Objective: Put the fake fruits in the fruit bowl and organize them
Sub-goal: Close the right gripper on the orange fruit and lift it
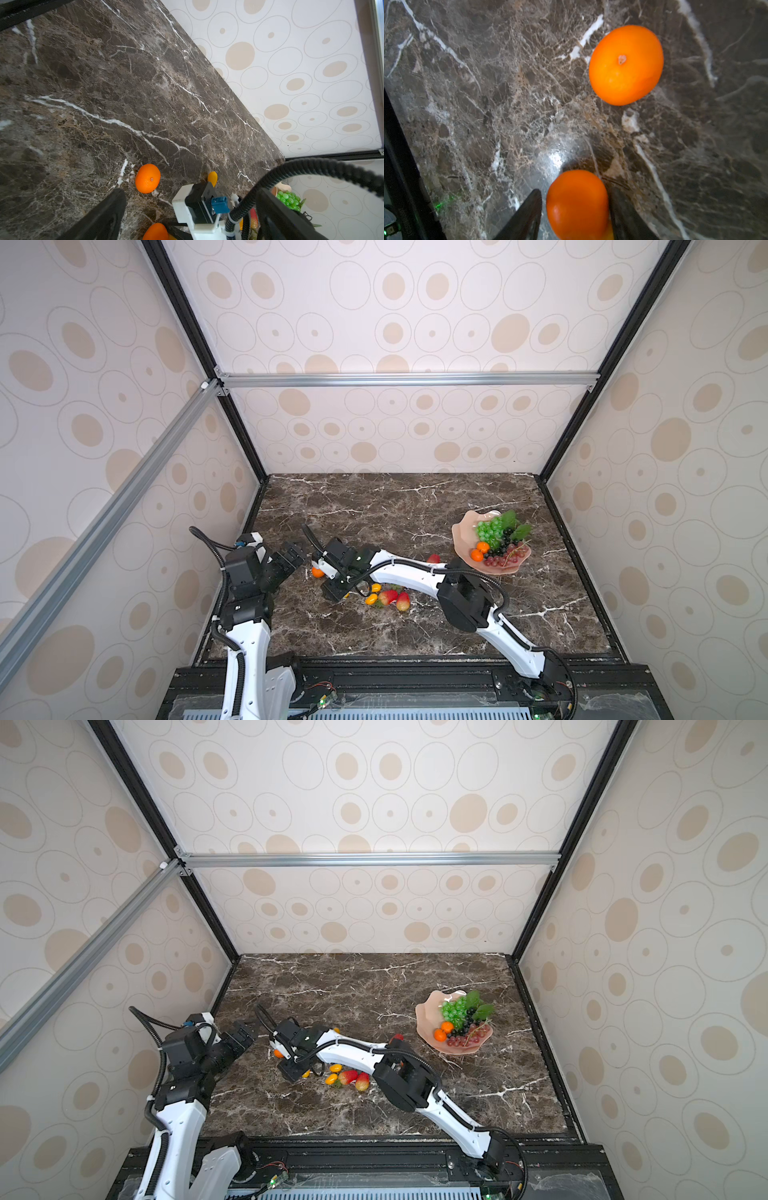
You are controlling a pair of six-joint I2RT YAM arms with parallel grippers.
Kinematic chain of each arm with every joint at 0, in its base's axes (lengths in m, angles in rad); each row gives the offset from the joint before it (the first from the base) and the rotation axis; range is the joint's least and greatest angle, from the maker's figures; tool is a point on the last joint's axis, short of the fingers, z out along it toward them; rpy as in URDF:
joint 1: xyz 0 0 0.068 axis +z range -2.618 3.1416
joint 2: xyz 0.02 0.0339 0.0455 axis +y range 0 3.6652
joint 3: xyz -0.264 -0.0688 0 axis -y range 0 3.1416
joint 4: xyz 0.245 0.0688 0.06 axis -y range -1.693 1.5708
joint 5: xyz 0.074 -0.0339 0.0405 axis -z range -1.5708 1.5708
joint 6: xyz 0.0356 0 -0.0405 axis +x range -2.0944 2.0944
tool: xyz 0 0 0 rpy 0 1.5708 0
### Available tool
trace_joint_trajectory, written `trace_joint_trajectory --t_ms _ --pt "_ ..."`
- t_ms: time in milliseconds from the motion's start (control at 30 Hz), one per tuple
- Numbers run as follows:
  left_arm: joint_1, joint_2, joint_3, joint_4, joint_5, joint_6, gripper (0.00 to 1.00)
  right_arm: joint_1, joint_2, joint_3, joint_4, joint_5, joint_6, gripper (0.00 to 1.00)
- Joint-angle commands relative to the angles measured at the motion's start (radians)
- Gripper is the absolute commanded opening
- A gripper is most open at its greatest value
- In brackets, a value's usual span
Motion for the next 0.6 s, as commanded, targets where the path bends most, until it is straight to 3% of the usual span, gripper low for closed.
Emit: trace_joint_trajectory --t_ms 0,567 --pt "0.011 -0.009 0.018 -0.006 0.019 0.012 0.98 0.01 0.032 0.037 -0.054 0.011 -0.016 0.55" --pt "0.014 -0.033 0.001 0.003 0.025 0.012 0.98 0.012 0.039 0.05 -0.058 0.035 -0.01 0.47"
